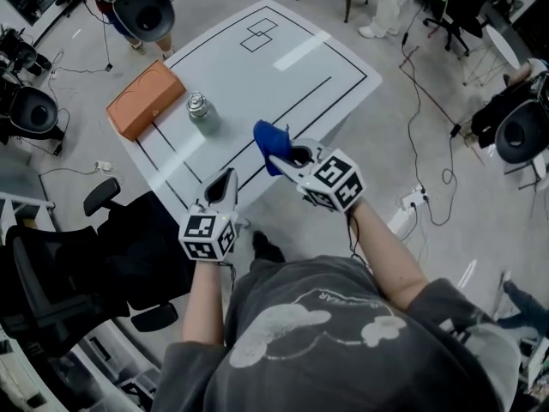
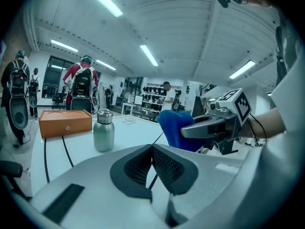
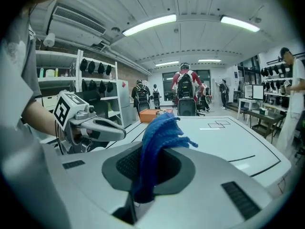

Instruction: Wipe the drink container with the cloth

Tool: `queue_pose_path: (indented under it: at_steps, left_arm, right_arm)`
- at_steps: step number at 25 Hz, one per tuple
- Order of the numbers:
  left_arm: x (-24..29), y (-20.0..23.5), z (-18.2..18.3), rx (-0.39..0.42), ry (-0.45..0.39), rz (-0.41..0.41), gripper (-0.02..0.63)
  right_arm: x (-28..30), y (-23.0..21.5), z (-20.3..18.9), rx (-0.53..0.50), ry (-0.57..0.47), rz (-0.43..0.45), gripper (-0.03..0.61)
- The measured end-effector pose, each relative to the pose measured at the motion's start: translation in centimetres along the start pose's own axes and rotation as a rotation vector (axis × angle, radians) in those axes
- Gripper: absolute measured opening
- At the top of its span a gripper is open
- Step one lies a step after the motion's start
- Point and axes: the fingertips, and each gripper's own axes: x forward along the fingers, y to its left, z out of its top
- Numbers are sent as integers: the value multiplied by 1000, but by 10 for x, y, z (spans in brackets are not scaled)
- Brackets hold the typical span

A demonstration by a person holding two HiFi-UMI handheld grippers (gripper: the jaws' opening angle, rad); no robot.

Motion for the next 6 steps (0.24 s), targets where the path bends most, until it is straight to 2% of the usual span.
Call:
queue_pose_path:
  at_steps: [6]
  left_arm:
    - [-9, -41, -13, 5, 25, 16, 5]
  right_arm:
    - [-29, 18, -17, -3, 9, 30, 46]
